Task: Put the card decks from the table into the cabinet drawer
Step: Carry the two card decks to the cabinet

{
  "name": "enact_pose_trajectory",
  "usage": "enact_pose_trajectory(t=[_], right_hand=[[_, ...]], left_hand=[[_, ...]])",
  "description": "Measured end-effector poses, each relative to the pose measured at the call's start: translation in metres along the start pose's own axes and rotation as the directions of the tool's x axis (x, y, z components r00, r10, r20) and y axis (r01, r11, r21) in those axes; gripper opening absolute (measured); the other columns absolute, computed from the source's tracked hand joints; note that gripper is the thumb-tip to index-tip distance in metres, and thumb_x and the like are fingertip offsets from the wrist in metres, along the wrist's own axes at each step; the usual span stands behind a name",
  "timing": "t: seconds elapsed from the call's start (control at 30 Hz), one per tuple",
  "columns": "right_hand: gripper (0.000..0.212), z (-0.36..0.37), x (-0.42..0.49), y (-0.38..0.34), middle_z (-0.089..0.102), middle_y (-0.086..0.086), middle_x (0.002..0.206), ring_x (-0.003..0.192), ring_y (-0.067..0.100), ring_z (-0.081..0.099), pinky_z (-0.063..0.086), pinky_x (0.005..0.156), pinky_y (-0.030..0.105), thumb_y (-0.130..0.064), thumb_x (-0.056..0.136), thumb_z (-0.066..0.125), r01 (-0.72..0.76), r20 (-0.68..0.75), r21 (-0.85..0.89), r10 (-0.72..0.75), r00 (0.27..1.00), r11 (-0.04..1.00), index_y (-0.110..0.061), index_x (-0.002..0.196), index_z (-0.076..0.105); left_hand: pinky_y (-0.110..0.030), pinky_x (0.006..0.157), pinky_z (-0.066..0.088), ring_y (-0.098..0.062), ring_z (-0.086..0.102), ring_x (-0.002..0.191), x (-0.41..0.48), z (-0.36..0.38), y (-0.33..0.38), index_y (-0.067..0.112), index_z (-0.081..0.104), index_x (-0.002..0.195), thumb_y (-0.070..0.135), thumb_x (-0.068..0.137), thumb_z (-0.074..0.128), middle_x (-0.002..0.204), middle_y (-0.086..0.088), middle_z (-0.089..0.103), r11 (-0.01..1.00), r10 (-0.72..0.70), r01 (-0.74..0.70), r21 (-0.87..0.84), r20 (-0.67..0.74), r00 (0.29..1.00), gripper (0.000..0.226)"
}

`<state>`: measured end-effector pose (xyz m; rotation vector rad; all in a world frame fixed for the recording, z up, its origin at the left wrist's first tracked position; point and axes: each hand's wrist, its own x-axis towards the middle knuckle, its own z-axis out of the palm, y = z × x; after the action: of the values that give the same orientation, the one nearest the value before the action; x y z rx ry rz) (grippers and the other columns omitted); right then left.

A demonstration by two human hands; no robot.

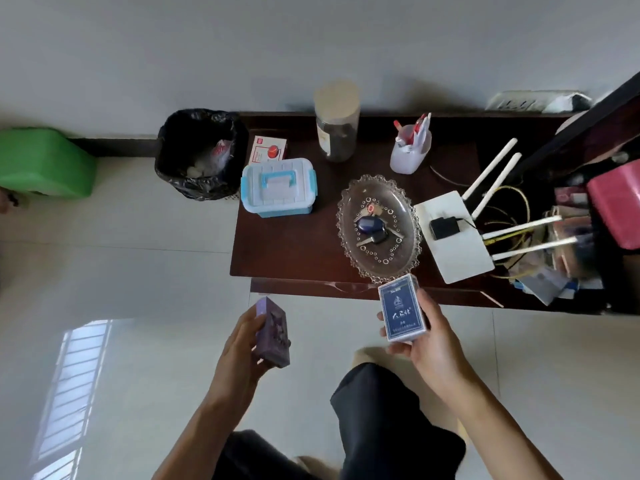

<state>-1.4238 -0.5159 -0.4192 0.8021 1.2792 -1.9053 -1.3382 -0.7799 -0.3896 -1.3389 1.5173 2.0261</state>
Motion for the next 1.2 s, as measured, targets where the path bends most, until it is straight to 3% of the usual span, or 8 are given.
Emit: enact_pose_trajectory(t=[0.2, 0.33, 0.43, 0.63, 0.7, 0.8, 0.97, 1.2], right_hand=[[0.051, -0.027, 0.094, 0.055, 0.072, 0.028, 0.105, 0.073, 0.024, 0.07, 0.05, 0.048, 0.033, -0.045, 0.1, 0.043, 0.182, 0.126, -0.015, -0.178, 0.976, 0.983, -0.009, 0.126, 0.068], [0.055, -0.031, 0.125, 0.069, 0.072, 0.027, 0.109, 0.083, 0.026, 0.071, 0.054, 0.051, 0.036, -0.039, 0.088, 0.054, 0.273, 0.279, 0.007, -0.264, 0.923, 0.962, -0.003, 0.128, 0.066], [0.049, -0.022, 0.133, 0.066, 0.069, 0.019, 0.123, 0.096, 0.027, 0.071, 0.061, 0.066, 0.046, -0.028, 0.09, 0.055, 0.31, 0.391, -0.021, -0.277, 0.878, 0.951, -0.017, 0.137, 0.06], [0.037, 0.036, 0.138, 0.047, 0.063, 0.016, 0.115, 0.085, 0.021, 0.07, 0.062, 0.069, 0.046, -0.026, 0.089, 0.063, 0.43, 0.41, -0.329, -0.284, 0.867, 0.841, -0.034, 0.125, 0.063], [0.037, 0.058, 0.142, 0.043, 0.066, 0.013, 0.114, 0.088, 0.017, 0.072, 0.065, 0.07, 0.048, -0.038, 0.084, 0.07, 0.487, 0.401, -0.503, -0.307, 0.863, 0.714, -0.041, 0.121, 0.063], [0.058, 0.085, 0.159, 0.037, 0.067, -0.004, 0.115, 0.093, 0.017, 0.073, 0.065, 0.07, 0.043, -0.057, 0.08, 0.069, 0.531, 0.398, -0.791, -0.403, 0.824, 0.304, -0.04, 0.134, 0.054], [0.075, 0.121, 0.19, 0.034, 0.063, 0.004, 0.135, 0.115, 0.026, 0.063, 0.054, 0.086, 0.038, -0.063, 0.081, 0.062, 0.413, 0.467, -0.884, -0.453, 0.759, -0.22, -0.032, 0.146, 0.044], [0.072, 0.138, 0.209, 0.037, 0.057, 0.014, 0.13, 0.112, 0.034, 0.063, 0.044, 0.072, 0.036, -0.061, 0.083, 0.065, 0.331, 0.5, -0.851, -0.438, 0.747, -0.407, -0.023, 0.14, 0.045]], left_hand=[[-0.033, 0.074, 0.059, -0.029, 0.067, 0.106, 0.109, -0.007, -0.074, 0.035, 0.058, 0.13, 0.055, 0.079, 0.058, 0.126, -0.01, 0.065, 0.979, 0.206, -0.205, -0.018, 0.081, 0.975, 0.054], [-0.029, 0.077, 0.058, -0.018, 0.068, 0.109, 0.151, -0.016, -0.095, 0.039, 0.06, 0.127, 0.051, 0.09, 0.056, 0.122, 0.003, 0.067, 0.924, 0.369, -0.38, 0.041, 0.159, 0.916, 0.039], [-0.026, 0.074, 0.056, -0.014, 0.068, 0.108, 0.159, -0.025, -0.088, 0.046, 0.058, 0.126, 0.046, 0.09, 0.051, 0.122, 0.009, 0.067, 0.886, 0.429, -0.451, 0.111, 0.177, 0.886, 0.036], [-0.031, 0.072, 0.059, -0.021, 0.067, 0.096, 0.166, -0.03, -0.042, 0.043, 0.054, 0.129, 0.044, 0.082, 0.055, 0.109, 0.001, 0.066, 0.789, 0.525, -0.507, 0.348, 0.048, 0.85, 0.047], [-0.042, 0.083, 0.06, -0.024, 0.067, 0.102, 0.178, -0.03, -0.03, 0.037, 0.049, 0.137, 0.046, 0.084, 0.056, 0.115, -0.002, 0.063, 0.734, 0.549, -0.48, 0.48, -0.002, 0.836, 0.055], [-0.041, 0.086, 0.055, -0.024, 0.058, 0.104, 0.198, -0.028, -0.015, 0.039, 0.047, 0.137, 0.049, 0.08, 0.056, 0.121, -0.006, 0.056, 0.63, 0.575, -0.399, 0.667, -0.056, 0.816, 0.058], [-0.04, 0.088, 0.051, -0.031, 0.055, 0.108, 0.227, -0.02, 0.0, 0.043, 0.04, 0.138, 0.052, 0.077, 0.06, 0.126, -0.011, 0.044, 0.517, 0.536, -0.259, 0.816, -0.073, 0.841, 0.065], [-0.046, 0.099, 0.047, -0.034, 0.049, 0.126, 0.247, -0.007, 0.002, 0.039, 0.042, 0.141, 0.048, 0.078, 0.06, 0.134, -0.015, 0.044, 0.421, 0.576, -0.218, 0.881, -0.074, 0.814, 0.067]])
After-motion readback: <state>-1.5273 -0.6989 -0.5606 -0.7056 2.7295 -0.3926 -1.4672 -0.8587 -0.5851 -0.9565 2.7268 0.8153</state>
